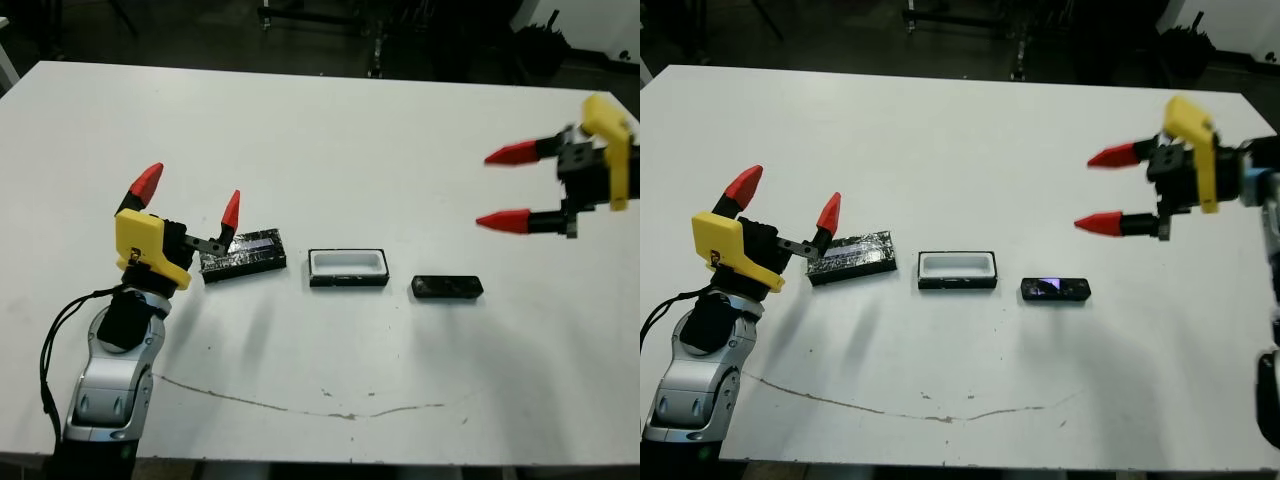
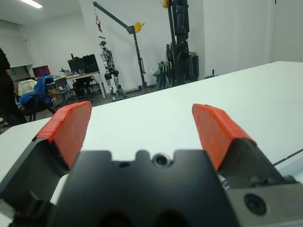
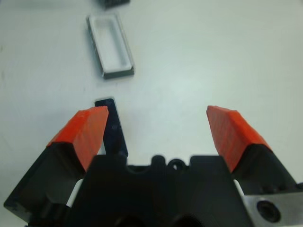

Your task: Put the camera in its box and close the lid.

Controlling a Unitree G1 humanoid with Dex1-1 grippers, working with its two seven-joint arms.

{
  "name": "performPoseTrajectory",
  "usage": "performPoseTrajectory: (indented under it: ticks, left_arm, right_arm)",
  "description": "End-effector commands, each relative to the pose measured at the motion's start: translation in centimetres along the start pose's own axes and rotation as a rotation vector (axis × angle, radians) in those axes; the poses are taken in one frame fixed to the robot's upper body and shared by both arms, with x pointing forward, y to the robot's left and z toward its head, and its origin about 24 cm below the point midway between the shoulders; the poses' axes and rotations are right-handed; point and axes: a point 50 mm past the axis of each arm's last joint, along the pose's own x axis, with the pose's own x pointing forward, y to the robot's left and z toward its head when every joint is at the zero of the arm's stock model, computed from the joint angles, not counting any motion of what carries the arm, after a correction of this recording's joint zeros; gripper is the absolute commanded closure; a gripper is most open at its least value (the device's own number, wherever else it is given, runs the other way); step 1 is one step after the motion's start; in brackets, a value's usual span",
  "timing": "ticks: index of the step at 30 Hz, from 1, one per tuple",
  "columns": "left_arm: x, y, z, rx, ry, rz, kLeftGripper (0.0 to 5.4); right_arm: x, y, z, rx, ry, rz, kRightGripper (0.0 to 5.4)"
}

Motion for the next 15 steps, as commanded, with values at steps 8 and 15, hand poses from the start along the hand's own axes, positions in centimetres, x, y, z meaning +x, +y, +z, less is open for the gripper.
performPoseTrajectory:
  ticks: [8, 15]
  left_arm:
    - [-0.1, -0.1, -0.2, 0.007, 0.020, -0.017, 0.00]
    - [-0.1, -0.1, -0.3, 0.001, 0.023, -0.015, 0.00]
  right_arm:
    - [3.5, 0.3, -0.3, -0.051, 0.116, 0.169, 0.01]
    - [4.7, 0.8, -1.2, 0.008, 0.119, 0.216, 0.01]
